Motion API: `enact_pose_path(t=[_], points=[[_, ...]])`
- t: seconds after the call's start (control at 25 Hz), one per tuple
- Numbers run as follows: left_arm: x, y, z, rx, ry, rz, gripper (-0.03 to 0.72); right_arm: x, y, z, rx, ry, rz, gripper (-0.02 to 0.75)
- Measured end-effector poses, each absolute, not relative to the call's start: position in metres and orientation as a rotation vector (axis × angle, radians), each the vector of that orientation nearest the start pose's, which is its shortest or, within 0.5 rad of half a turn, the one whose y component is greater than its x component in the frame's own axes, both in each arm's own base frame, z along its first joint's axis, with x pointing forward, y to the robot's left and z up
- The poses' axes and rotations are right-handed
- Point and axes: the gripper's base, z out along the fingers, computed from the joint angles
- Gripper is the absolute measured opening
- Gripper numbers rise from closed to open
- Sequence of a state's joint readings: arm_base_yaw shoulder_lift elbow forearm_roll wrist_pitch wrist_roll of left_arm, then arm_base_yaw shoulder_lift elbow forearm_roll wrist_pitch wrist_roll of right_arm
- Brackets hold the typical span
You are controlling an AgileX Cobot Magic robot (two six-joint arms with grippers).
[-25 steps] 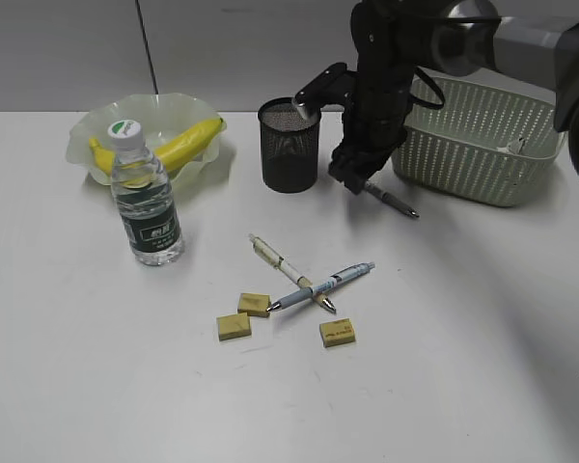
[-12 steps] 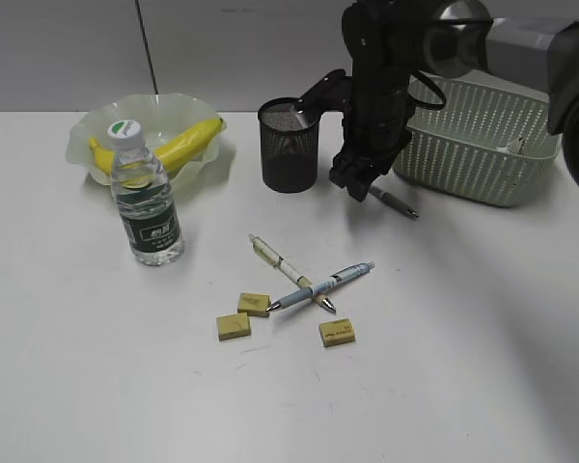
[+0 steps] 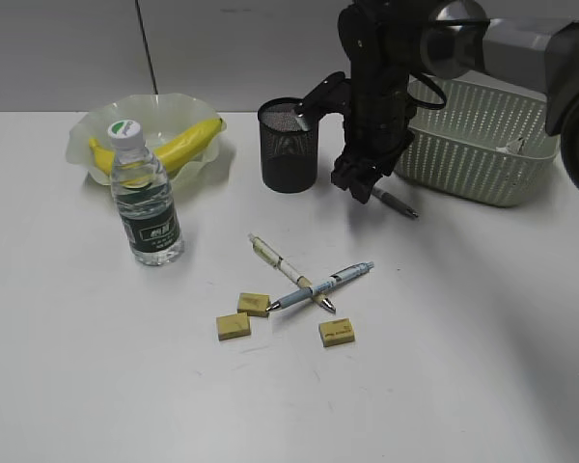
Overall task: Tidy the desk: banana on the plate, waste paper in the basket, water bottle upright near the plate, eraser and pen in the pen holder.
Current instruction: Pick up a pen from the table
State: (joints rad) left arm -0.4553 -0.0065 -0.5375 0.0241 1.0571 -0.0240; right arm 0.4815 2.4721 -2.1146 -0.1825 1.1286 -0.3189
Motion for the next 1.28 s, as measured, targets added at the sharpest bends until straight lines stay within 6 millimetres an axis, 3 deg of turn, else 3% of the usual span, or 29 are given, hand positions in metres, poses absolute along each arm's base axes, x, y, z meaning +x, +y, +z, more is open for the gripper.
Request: enact_pose_path(t=[0.76,1.28], points=[[-0.008,0.006,0.288,0.428,1.961,-0.279,0.414,0.451,0.221,0.133,-1.249,2.75,-0.251,0.419],[-0.008,0.006,0.288,0.428,1.961,-0.279,0.414,0.44,0.242,0.134,-1.236,2.757,-0.189,0.391]])
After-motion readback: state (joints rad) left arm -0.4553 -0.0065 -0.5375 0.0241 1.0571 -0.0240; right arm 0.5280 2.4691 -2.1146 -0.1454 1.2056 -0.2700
